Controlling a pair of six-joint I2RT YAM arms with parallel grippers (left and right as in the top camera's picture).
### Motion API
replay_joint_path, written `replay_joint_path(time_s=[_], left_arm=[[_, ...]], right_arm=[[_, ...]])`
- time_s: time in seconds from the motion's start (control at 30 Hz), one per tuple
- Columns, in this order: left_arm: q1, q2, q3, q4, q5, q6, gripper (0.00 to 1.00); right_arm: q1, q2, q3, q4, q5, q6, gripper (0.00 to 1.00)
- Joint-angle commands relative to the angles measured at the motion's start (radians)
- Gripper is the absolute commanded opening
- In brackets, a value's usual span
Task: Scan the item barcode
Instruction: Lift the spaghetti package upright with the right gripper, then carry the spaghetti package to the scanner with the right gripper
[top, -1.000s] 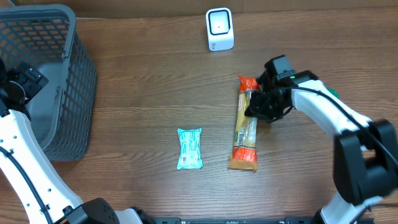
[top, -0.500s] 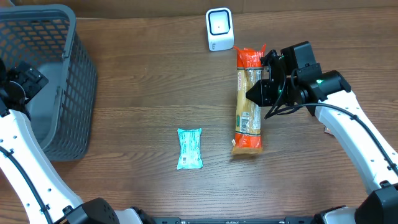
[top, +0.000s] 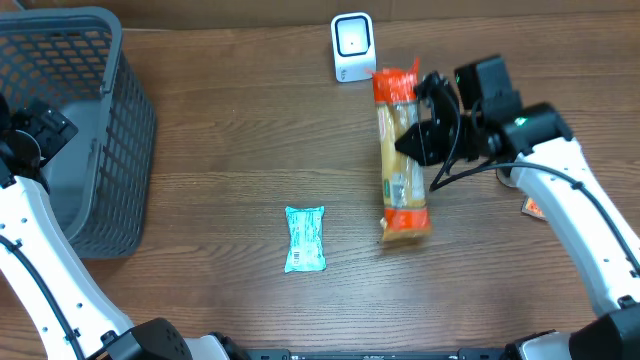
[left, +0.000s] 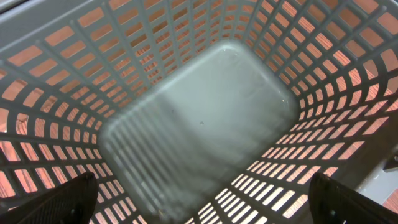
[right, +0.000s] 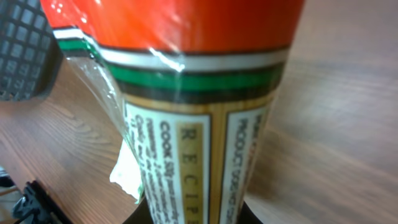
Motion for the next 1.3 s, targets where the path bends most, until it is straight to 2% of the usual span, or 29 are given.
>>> replay_joint_path(time_s=[0.0,0.33,0.43,0.67,0.93,1.07,1.27], left_arm=[[-0.007,0.005,0.024,0.0,-0.005,-0.013,1.0],[-0.007,0.005,0.024,0.0,-0.005,-0.013,1.0],[-0.007,0.005,0.024,0.0,-0.005,-0.013,1.0],[-0.007,0.005,0.024,0.0,-0.005,-0.013,1.0],[-0.007,0.005,0.024,0.0,-0.005,-0.013,1.0],[-0.007,0.005,0.024,0.0,-0.005,-0.013,1.0],[-0.007,0.005,0.024,0.0,-0.005,-0.013,1.0]], right_arm=[[-0.009,-0.009,0.227,-0.047,0.038,-0.087,0.03],[-0.008,0.225,0.905,-0.369,0.103,-0.193,0.03],[0.005,0.281,1.023,-0.415,0.111,-0.204,0.03],[0.092,0.346,1.03,-0.46,0.211,-0.409,0.03],[0.214,0.52,1.03,-0.397,0.542,-0.493,0.04],[0.263,0.608,1.027,-0.28,0.679,-0.623,0.03],[0.288,0.69,1.024,0.012,0.871,-0.794,0.04]])
